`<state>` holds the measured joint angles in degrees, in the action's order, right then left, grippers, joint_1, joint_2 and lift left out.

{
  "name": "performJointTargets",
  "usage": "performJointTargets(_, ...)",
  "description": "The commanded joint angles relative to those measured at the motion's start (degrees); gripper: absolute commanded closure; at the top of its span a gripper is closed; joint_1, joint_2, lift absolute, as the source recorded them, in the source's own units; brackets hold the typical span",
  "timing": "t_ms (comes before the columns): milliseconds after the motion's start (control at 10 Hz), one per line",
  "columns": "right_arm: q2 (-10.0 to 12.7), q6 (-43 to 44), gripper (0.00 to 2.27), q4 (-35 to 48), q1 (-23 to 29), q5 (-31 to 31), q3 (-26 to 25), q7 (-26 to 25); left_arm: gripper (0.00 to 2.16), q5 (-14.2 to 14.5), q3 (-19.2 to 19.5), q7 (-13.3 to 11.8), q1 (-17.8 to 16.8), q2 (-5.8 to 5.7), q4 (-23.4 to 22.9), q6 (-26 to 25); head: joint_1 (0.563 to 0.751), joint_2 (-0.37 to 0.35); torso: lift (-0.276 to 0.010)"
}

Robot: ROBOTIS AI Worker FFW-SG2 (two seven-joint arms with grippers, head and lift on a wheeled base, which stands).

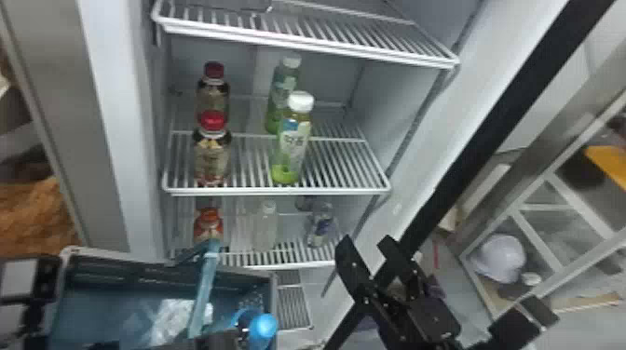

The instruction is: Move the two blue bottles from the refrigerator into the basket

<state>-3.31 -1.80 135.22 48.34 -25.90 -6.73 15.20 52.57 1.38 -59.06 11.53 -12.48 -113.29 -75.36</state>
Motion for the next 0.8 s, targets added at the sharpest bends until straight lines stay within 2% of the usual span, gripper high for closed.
performJointTargets(0, 0.3, 5.2, 0.28, 0.3, 3.1, 0.2, -1.3, 0.0, 1.2, -0.1, 0.2, 0.0, 0.1, 0.09, 0.0, 0.0, 0.695, -0.35, 0.0)
performJointTargets(500, 1.2, 15.3, 0.28, 1.0, 9.9, 1.5, -3.5, 0.1, 1.2, -0.4, 0.5, 0.0, 0.0, 0.26, -0.1, -0.1, 0.695, -0.35, 0.0)
performJointTargets(700, 1.5, 16.1, 0.28, 2.2, 12.8, 2.7, -5.2, 0.2, 1.2, -0.7, 0.6, 0.0, 0.0, 0.18, -0.1, -0.4, 0.695, -0.35, 0.0)
